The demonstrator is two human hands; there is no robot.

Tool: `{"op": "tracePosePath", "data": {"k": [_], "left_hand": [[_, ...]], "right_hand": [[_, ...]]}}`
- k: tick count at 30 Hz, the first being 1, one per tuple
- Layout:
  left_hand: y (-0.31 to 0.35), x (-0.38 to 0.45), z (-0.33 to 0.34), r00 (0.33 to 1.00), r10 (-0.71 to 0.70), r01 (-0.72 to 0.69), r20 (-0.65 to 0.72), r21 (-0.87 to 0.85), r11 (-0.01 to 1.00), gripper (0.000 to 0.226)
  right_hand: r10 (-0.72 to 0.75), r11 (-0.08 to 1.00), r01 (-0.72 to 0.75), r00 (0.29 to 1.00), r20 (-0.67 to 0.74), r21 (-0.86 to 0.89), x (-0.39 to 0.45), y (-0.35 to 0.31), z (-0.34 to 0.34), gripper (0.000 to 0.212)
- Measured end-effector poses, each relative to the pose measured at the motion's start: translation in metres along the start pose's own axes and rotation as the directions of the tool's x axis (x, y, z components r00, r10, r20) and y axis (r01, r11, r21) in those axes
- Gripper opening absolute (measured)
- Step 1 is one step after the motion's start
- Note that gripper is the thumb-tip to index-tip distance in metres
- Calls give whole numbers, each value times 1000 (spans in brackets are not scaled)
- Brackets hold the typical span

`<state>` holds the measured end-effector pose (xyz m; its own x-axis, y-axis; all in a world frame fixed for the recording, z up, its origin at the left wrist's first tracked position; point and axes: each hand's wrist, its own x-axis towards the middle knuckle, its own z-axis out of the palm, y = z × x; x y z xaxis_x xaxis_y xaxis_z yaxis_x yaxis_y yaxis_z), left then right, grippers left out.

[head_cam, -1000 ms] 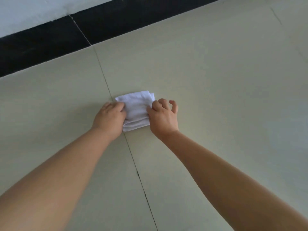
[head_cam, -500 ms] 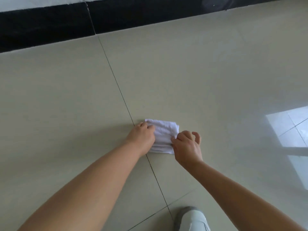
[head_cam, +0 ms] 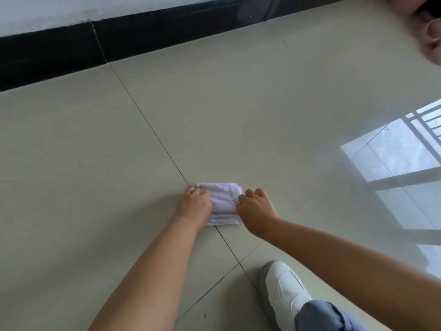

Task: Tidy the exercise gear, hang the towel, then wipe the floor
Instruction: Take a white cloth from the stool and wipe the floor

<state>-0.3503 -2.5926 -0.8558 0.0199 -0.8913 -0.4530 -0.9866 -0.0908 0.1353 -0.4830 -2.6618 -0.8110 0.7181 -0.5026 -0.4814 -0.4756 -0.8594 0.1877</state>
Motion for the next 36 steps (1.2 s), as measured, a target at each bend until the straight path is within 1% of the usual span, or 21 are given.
{"op": "tracePosePath", "data": {"k": [2,7,10,11,12,14,15,17,19,21,23,24,25,26,27,28,30,32,34,35,36], "left_hand": [[8,-4,8,999,-29,29,-18,-1,1000,35],[35,1,14,996,-65,63,-60,-42,997,36],[41,6,11,994,-71,67,-79,-48,997,43],[41,7,10,990,-76,71,-117,-47,996,44],[40,8,7,977,-72,71,-199,-14,997,43],[40,12,10,968,-48,49,-246,-1,999,38],[41,16,13,952,-45,49,-301,6,999,37],[44,24,13,944,-71,87,-322,34,996,37],[51,39,-1,943,-57,82,-328,64,995,37],[61,68,-18,950,-18,45,-313,79,996,38],[79,108,-36,955,57,-29,-292,98,995,39],[91,130,-44,951,98,-68,-292,113,991,39],[106,152,-52,948,128,-92,-293,134,987,38],[121,174,-59,949,134,-92,-287,155,984,37],[139,195,-66,951,125,-81,-284,163,983,35],[156,215,-70,952,112,-67,-283,162,984,34],[189,254,-80,954,71,-44,-292,96,994,32],[213,286,-94,959,16,-11,-284,20,1000,28],[221,314,-107,950,-31,29,-311,-9,1000,11],[220,324,-111,950,-54,41,-308,-49,998,15],[215,333,-115,946,-76,51,-316,-84,995,27]], "right_hand": [[-38,999,36,997,-69,-34,-11,8,-5,33],[-200,957,186,979,-45,-225,-7,34,-10,32],[-246,943,242,969,12,-227,9,46,-17,27],[-250,940,262,965,79,-220,15,49,-18,17],[-280,931,301,952,125,-208,23,53,-13,8],[-320,917,351,931,176,-188,32,62,3,17],[-342,913,365,928,146,-181,34,66,6,13],[-384,895,400,916,116,-198,39,81,11,9],[-425,887,439,898,114,-145,48,106,20,17],[-376,919,385,920,110,-80,55,140,25,23],[-312,949,314,948,64,-26,57,185,32,26],[-264,964,262,963,62,36,57,209,38,28],[-216,975,210,972,95,70,55,234,46,28],[-172,982,166,982,76,86,51,258,51,25],[-137,988,133,990,42,77,48,280,55,17],[-86,993,87,996,-12,79,44,302,61,16],[21,996,-18,999,-34,89,38,345,75,36],[135,978,-126,990,-49,165,39,386,94,42],[173,968,-152,981,-90,201,51,411,99,41],[182,963,-153,976,-117,221,61,419,101,39],[195,959,-159,971,-138,234,74,423,97,36]]}}
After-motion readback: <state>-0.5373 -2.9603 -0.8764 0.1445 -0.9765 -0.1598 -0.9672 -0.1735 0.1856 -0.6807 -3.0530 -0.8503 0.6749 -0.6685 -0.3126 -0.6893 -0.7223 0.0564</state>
